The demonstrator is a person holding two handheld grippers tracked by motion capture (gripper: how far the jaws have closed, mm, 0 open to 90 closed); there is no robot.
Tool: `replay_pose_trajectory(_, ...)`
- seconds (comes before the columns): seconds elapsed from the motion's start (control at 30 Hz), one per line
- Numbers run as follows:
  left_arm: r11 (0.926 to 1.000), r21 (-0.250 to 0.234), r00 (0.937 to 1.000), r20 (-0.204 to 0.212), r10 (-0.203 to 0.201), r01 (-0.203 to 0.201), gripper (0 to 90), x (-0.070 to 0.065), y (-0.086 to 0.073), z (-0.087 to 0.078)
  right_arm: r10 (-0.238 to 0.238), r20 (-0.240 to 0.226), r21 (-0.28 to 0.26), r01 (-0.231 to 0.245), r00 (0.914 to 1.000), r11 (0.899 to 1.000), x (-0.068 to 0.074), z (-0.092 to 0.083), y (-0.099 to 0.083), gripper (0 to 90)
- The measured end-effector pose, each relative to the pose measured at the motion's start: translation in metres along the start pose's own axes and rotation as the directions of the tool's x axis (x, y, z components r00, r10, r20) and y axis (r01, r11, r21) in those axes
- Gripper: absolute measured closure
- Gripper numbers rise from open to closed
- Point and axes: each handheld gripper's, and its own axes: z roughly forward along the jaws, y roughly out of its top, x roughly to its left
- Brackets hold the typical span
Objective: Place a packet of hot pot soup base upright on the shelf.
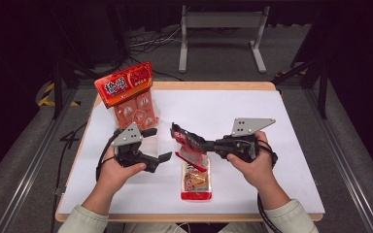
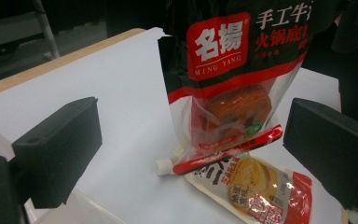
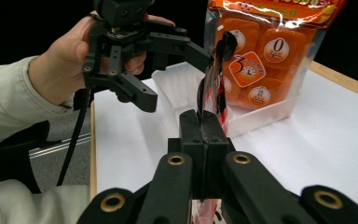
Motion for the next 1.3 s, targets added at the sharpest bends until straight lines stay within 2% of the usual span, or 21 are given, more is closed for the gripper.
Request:
replay_pose_trajectory(0.13, 1.0000, 0.006, 0.9999, 0.012, -0.006, 0.005, 5.0, -0.002, 0.000, 0.003, -0.016, -0.022, 0.005, 0.016, 0.9996, 1.000, 0.004, 0.003, 0.000, 90.0)
replay_pose_trajectory(0.23, 0.9998, 0.015, 0.9995, 0.029, 0.013, -0.013, 5.5, -0.004, 0.000, 0.006, -0.028, -0.035, 0.011, 0.028, 0.9990, 1.000, 0.006, 0.006, 0.000, 90.0)
replay_pose_trajectory(0.27, 0.9999, 0.013, 0.9993, 0.037, 0.004, -0.005, 5.9, -0.005, 0.000, 0.007, -0.033, -0.039, 0.011, 0.034, 0.9987, 0.999, 0.007, 0.007, 0.000, 90.0)
replay_pose_trajectory(0.4, 0.9998, 0.000, 0.9973, 0.071, 0.018, -0.018, 6.7, -0.008, 0.001, 0.011, -0.052, -0.052, 0.009, 0.053, 0.9973, 0.999, 0.010, 0.009, 0.000, 90.0)
replay_pose_trajectory(0.5, 0.9998, -0.005, 0.9940, 0.108, 0.021, -0.020, 11.1, -0.011, 0.002, 0.013, -0.049, -0.061, 0.002, 0.049, 0.9969, 0.999, 0.010, 0.010, 0.000, 90.0)
replay_pose_trajectory(0.57, 0.9994, -0.002, 0.9904, 0.134, 0.033, -0.033, 18.6, -0.013, 0.002, 0.014, -0.048, -0.062, -0.004, 0.048, 0.9969, 0.999, 0.010, 0.011, -0.001, 90.0)
replay_pose_trajectory(0.6, 0.9996, 0.001, 0.9911, 0.130, 0.029, -0.029, 20.5, -0.015, 0.002, 0.015, -0.050, -0.059, -0.005, 0.049, 0.9970, 0.999, 0.010, 0.011, -0.001, 90.0)
replay_pose_trajectory(0.63, 0.9986, 0.009, 0.9921, 0.114, 0.052, -0.053, 20.5, -0.016, 0.002, 0.015, -0.050, -0.058, -0.007, 0.050, 0.9971, 0.999, 0.010, 0.011, -0.001, 90.0)
replay_pose_trajectory(0.67, 0.9981, 0.011, 0.9926, 0.106, 0.059, -0.060, 26.2, -0.016, 0.002, 0.014, -0.048, -0.055, -0.011, 0.047, 0.9973, 0.999, 0.010, 0.011, -0.001, 90.0)
replay_pose_trajectory(0.7, 0.9985, 0.004, 0.9936, 0.099, 0.053, -0.054, 35.2, -0.015, 0.002, 0.012, -0.039, -0.055, -0.023, 0.038, 0.9977, 0.999, 0.009, 0.010, -0.002, 90.0)
replay_pose_trajectory(0.77, 0.9993, -0.006, 0.9936, 0.106, 0.038, -0.038, 45.1, -0.015, 0.001, 0.011, -0.035, -0.054, -0.028, 0.034, 0.9979, 0.999, 0.008, 0.010, -0.002, 90.0)
replay_pose_trajectory(0.8, 0.9995, -0.012, 0.9931, 0.113, 0.030, -0.029, 45.1, -0.014, 0.001, 0.009, -0.031, -0.055, -0.035, 0.029, 0.9980, 0.999, 0.008, 0.010, -0.002, 90.0)
replay_pose_trajectory(0.87, 0.9994, -0.019, 0.9920, 0.123, 0.030, -0.028, 54.6, -0.014, 0.002, 0.006, -0.024, -0.050, -0.041, 0.022, 0.9985, 0.999, 0.008, 0.009, -0.003, 90.0)
replay_pose_trajectory(0.9, 0.9993, -0.022, 0.9905, 0.133, 0.033, -0.031, 59.8, -0.014, 0.002, 0.006, -0.023, -0.048, -0.042, 0.021, 0.9986, 0.999, 0.008, 0.010, -0.003, 90.0)
replay_pose_trajectory(0.93, 0.9992, -0.021, 0.9881, 0.149, 0.036, -0.033, 69.4, -0.015, 0.002, 0.006, -0.020, -0.043, -0.040, 0.018, 0.9989, 0.999, 0.008, 0.012, -0.004, 90.0)
replay_pose_trajectory(0.97, 0.9991, -0.018, 0.9868, 0.157, 0.040, -0.038, 69.4, -0.016, 0.002, 0.005, -0.020, -0.043, -0.040, 0.018, 0.9989, 0.999, 0.008, 0.012, -0.004, 90.0)
replay_pose_trajectory(1.0, 0.9980, -0.009, 0.9858, 0.156, 0.063, -0.062, 73.3, -0.018, 0.003, 0.005, -0.021, -0.040, -0.038, 0.019, 0.9990, 0.999, 0.008, 0.012, -0.004, 90.0)
replay_pose_trajectory(1.03, 0.9979, -0.009, 0.9847, 0.162, 0.064, -0.064, 76.4, -0.018, 0.004, 0.005, -0.016, -0.040, -0.038, 0.015, 0.9991, 0.999, 0.008, 0.013, -0.004, 90.0)
replay_pose_trajectory(1.1, 0.9991, -0.011, 0.9809, 0.190, 0.041, -0.040, 80.1, -0.017, 0.004, 0.002, -0.014, -0.039, -0.042, 0.012, 0.9991, 0.999, 0.008, 0.013, -0.004, 90.0)
replay_pose_trajectory(1.13, 0.9989, -0.017, 0.9790, 0.199, 0.046, -0.043, 82.3, -0.016, 0.004, 0.002, -0.014, -0.041, -0.048, 0.012, 0.9991, 0.999, 0.007, 0.013, -0.004, 90.0)
replay_pose_trajectory(1.3, 0.9989, -0.012, 0.9792, 0.198, 0.046, -0.045, 85.6, -0.016, 0.006, -0.002, -0.010, -0.035, -0.056, 0.008, 0.9994, 0.998, 0.005, 0.014, -0.005, 89.4)
